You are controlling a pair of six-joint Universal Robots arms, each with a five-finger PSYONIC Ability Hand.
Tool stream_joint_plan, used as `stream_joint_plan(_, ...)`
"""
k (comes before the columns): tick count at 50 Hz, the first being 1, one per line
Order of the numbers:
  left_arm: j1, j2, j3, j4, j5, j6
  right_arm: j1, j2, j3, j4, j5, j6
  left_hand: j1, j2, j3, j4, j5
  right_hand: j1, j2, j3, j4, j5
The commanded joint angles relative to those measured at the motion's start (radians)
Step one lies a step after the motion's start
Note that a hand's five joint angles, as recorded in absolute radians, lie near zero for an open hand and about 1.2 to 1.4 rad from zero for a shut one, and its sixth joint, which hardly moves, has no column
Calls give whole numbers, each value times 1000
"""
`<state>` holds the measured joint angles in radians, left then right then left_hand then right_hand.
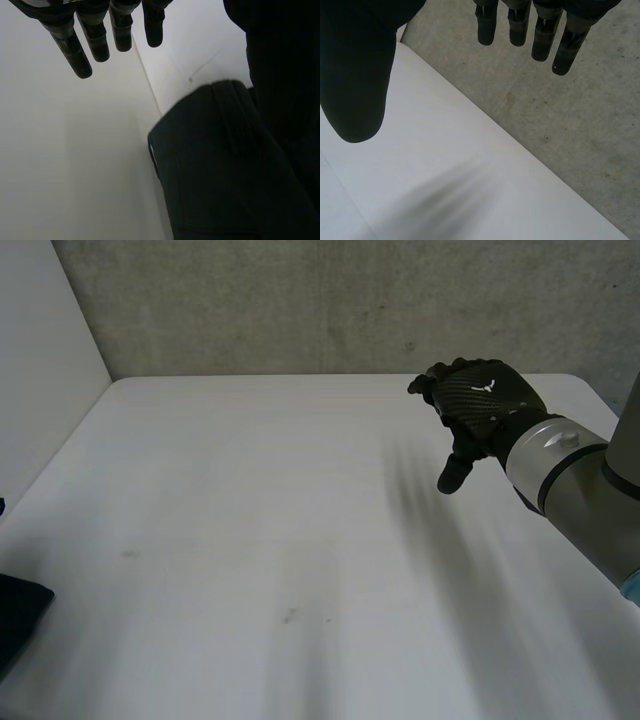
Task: Fold the shorts.
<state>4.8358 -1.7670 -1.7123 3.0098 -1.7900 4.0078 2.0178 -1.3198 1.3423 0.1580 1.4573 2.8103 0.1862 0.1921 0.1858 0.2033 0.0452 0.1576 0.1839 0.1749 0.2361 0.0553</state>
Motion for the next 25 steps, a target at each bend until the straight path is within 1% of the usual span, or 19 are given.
stream_joint_plan(1, 33, -25, -20, 1, 0, 37, 1, 2, 1, 0, 0, 0, 54, 48, 54, 37, 20, 17, -9, 0, -62, -55)
stream_joint_plan(5, 48, -40, -26, 15, 0, 46, 2, 10, 1, 0, 0, 0, 57, 51, 57, 39, 23, 17, -9, 0, -62, -55)
stream_joint_plan(9, 71, -52, -24, 32, -2, 54, 2, 13, 1, 0, 0, 0, 185, 180, 186, 168, 152, 17, -9, 0, -62, -55)
stream_joint_plan(10, 77, -61, -24, 35, -2, 62, 2, 13, 1, 0, 0, 0, 308, 302, 308, 291, 274, 17, -9, 0, -62, -55)
stream_joint_plan(12, 81, -69, -26, 37, -2, 69, 2, 13, 3, 0, 0, 0, 470, 464, 470, 453, 436, 17, -9, 0, -62, -55)
stream_joint_plan(13, 82, -72, -27, 38, 0, 79, 2, 13, 3, 0, 0, 0, 662, 657, 663, 645, 629, 17, -9, 0, -62, -55)
stream_joint_plan(16, 81, -74, -29, 47, 3, 89, 2, 14, 5, -2, 0, 0, 822, 816, 823, 805, 789, 17, -9, 0, -62, -55)
stream_joint_plan(18, 67, -78, -27, 60, 7, 92, 2, 14, 5, -2, 0, -2, 1147, 1141, 1148, 1130, 1114, 17, -9, 0, -62, -55)
stream_joint_plan(19, 61, -77, -23, 64, 7, 92, 2, 13, 5, -2, 0, -2, 1209, 1204, 1210, 1192, 1176, 17, -9, 0, -62, -55)
stream_joint_plan(20, 52, -75, -15, 73, 9, 92, 2, 13, 5, -3, 0, -2, 1210, 1204, 1210, 1193, 1177, 17, -9, 0, -62, -55)
stream_joint_plan(23, -33, -75, 32, 127, 27, 86, 2, 13, 5, -3, 0, -2, 1210, 1204, 1211, 1193, 1177, 17, -9, 0, -62, -55)
stream_joint_plan(24, -65, -75, 51, 142, 30, 80, 2, 13, 5, -3, 0, -2, 1210, 1204, 1211, 1193, 1177, 17, -9, 0, -62, -55)
stream_joint_plan(25, -132, -75, 84, 173, 38, 74, 2, 13, 5, -3, 0, -2, 1210, 1204, 1211, 1193, 1177, 17, -9, 0, -62, -55)
